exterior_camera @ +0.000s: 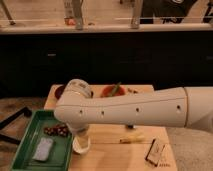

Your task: Place grapes in table surface

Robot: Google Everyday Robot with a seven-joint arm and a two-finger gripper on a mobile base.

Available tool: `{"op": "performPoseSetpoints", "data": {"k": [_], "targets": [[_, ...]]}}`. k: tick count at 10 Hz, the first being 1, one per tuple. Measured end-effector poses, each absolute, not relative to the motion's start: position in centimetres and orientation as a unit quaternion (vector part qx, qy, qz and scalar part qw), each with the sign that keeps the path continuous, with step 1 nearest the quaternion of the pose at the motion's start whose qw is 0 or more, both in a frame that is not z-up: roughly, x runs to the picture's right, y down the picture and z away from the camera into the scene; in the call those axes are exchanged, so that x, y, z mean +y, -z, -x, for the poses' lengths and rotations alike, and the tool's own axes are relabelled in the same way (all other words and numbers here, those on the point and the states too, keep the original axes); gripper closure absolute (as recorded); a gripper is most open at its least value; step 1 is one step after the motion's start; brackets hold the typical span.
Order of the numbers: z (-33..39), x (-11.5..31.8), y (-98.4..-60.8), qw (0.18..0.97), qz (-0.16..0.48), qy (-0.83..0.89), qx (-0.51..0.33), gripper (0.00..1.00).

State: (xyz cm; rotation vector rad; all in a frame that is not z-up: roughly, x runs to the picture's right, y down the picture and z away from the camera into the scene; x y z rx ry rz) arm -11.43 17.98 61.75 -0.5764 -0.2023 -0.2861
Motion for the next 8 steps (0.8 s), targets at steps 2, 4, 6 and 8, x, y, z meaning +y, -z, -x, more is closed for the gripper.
{"op": "performPoseSetpoints", "data": {"k": [2, 4, 6, 8], "targets": [[13.5, 18.2, -62.2, 0.947, 0.286, 0.114, -0.094, 0.2], [16.9, 18.4, -62.8, 0.945, 0.287, 0.121, -0.097, 0.2], [20.0, 18.6, -63.4, 0.945, 0.288, 0.122, -0.098, 0.2], [21.9, 19.2, -64.6, 0.947, 0.291, 0.109, -0.086, 0.2]]}}
